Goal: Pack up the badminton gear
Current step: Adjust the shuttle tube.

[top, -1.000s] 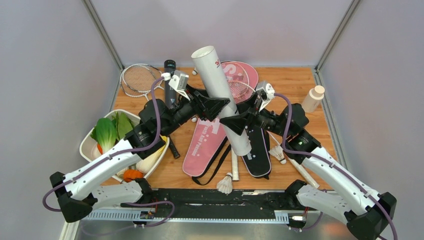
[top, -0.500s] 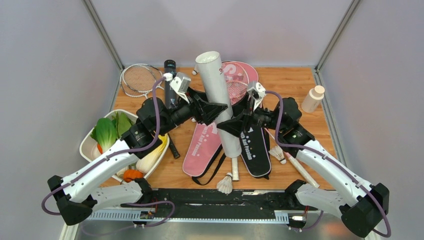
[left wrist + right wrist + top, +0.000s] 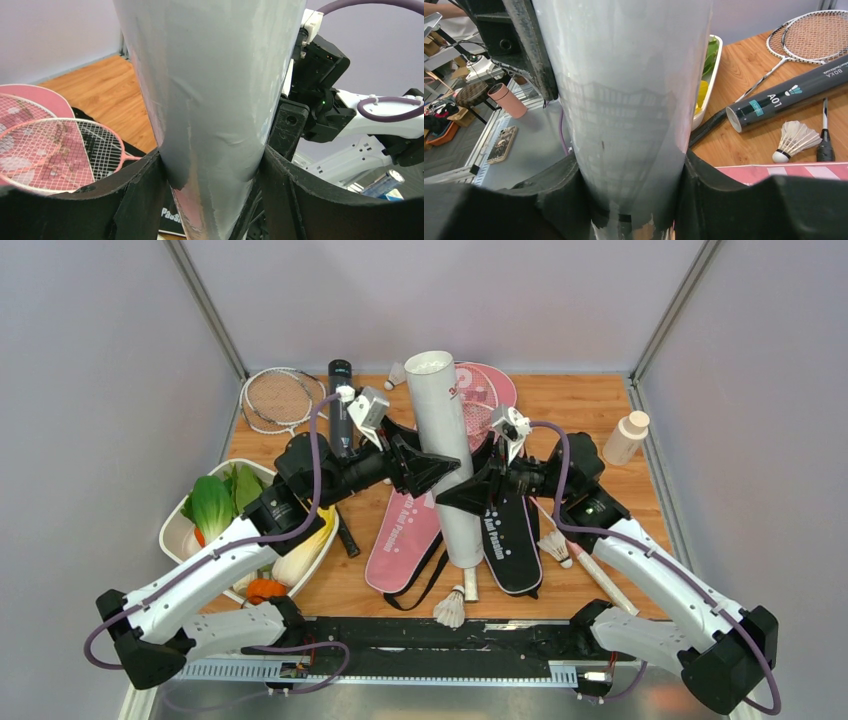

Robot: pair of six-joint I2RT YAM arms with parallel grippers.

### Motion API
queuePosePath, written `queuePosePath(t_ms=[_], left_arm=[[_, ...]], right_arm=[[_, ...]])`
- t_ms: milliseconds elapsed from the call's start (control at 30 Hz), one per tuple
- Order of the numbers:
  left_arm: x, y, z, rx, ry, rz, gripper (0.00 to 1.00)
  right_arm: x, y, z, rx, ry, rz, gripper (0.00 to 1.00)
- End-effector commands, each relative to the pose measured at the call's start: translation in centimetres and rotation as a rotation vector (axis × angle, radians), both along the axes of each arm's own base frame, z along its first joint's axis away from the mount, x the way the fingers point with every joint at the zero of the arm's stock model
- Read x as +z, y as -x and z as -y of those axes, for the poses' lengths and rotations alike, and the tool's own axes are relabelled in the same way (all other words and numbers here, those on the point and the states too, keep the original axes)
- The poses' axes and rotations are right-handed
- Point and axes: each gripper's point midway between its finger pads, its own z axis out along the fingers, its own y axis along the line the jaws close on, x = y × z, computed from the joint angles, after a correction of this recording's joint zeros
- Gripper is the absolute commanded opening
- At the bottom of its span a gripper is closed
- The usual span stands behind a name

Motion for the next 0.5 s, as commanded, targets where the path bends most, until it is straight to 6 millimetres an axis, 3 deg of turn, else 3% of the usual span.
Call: queuePosePath(t_ms=[0, 33, 100, 300, 467], left_arm=[[2.9, 1.0, -0.4, -0.045, 0.011, 0.029, 0.48], [1.8, 0.4, -0.8, -0.034, -0.032, -0.005, 0.63], [1.7, 0.1, -1.5, -0.029, -0.040, -0.030, 0.68], [2.3, -0.2, -3.2, -0.033, 0.059, -0.097, 0.70], [1.6, -0.6, -2.4, -0.073, 0.026, -0.168, 0.71]], right_arm=[[3.6, 1.0, 0.3, 0.039, -0.065, 0.048, 0.37], [4.1, 0.9, 0.4, 0.028, -0.074, 0.044, 0.35], [5.2, 0.7, 0.8, -0.012, -0.104, 0.055, 0.32], [8.2, 0.2, 2.2, -0.115, -0.182, 0.085, 0.26], [8.5, 0.4, 2.5, -0.128, -0.194, 0.085, 0.26]])
